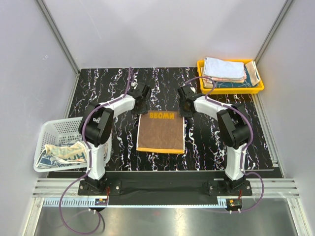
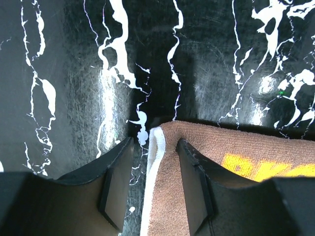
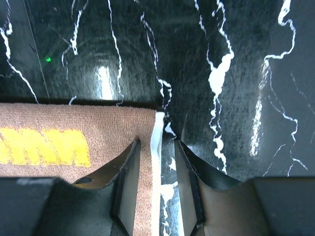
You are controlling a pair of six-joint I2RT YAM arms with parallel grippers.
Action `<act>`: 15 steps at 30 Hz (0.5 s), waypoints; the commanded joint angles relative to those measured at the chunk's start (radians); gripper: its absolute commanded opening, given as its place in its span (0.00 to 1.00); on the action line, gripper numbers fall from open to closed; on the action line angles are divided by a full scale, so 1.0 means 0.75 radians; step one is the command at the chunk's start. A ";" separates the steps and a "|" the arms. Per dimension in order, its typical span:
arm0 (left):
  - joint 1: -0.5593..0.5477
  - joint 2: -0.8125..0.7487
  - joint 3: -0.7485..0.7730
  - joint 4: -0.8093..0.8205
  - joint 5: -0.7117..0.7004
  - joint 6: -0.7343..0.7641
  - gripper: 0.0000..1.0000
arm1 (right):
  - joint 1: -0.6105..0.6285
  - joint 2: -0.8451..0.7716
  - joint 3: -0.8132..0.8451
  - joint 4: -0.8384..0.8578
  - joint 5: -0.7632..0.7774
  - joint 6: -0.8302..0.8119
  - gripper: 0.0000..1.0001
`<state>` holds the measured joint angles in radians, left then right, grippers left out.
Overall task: Fold and stack the towels
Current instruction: Fold the towel
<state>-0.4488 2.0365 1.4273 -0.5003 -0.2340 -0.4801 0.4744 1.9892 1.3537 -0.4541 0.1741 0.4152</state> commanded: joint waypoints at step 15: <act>0.040 -0.122 -0.099 0.213 0.169 -0.016 0.50 | -0.060 -0.049 0.011 0.147 -0.050 -0.022 0.42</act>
<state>-0.4274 1.9862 1.3468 -0.3973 -0.1421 -0.4831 0.4355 1.9888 1.3537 -0.3988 0.1539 0.4107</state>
